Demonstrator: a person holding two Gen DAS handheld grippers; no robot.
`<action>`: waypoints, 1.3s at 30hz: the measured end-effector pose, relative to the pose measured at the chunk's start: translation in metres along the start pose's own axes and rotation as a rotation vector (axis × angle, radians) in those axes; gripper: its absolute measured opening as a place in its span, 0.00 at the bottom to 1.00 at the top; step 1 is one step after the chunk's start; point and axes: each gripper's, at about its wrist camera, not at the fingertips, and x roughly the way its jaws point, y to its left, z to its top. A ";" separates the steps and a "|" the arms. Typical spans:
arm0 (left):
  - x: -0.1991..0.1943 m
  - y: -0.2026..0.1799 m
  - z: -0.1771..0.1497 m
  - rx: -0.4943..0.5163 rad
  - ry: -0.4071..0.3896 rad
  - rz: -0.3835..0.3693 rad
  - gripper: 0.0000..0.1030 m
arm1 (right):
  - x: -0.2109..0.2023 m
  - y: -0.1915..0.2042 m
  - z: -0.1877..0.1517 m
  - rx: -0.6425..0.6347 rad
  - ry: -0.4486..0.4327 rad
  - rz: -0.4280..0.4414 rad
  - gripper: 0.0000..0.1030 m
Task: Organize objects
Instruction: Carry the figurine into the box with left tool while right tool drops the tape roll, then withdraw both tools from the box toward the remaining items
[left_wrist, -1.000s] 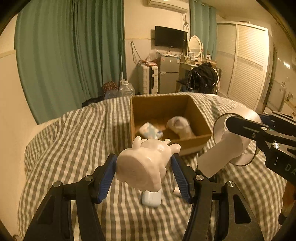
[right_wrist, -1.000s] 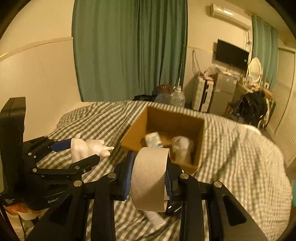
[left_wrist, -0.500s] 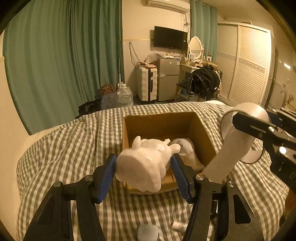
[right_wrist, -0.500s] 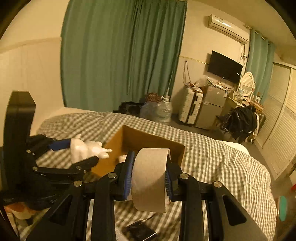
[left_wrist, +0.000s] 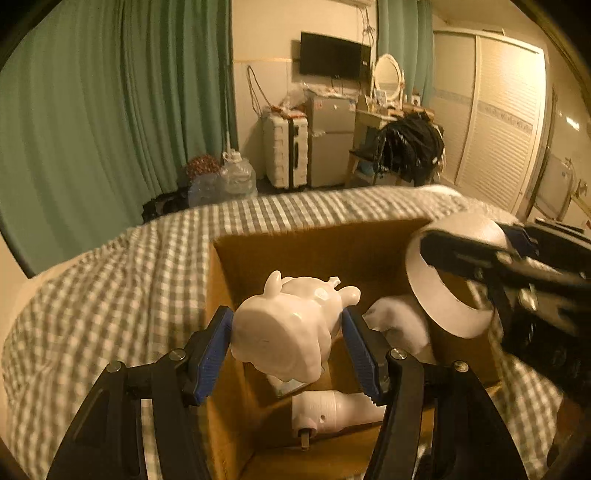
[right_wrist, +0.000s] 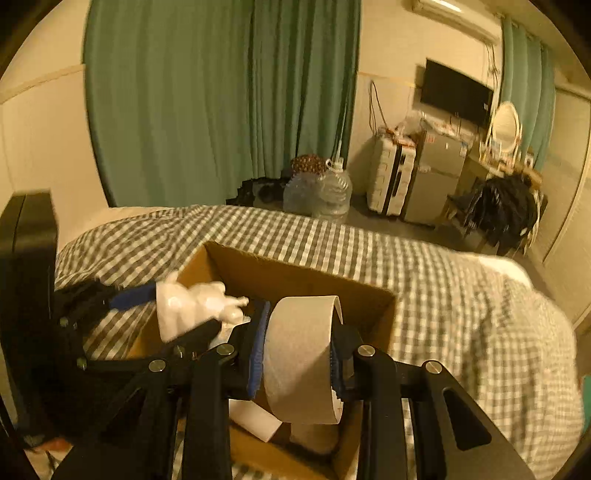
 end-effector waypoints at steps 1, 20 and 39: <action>0.007 0.001 -0.003 0.004 0.006 0.000 0.60 | 0.007 -0.003 -0.002 0.018 0.006 0.005 0.27; -0.096 0.009 -0.004 -0.049 -0.113 0.036 0.95 | -0.116 -0.018 0.001 0.083 -0.141 -0.018 0.78; -0.079 -0.002 -0.154 -0.067 0.110 0.077 0.99 | -0.066 0.021 -0.157 -0.003 0.213 -0.060 0.85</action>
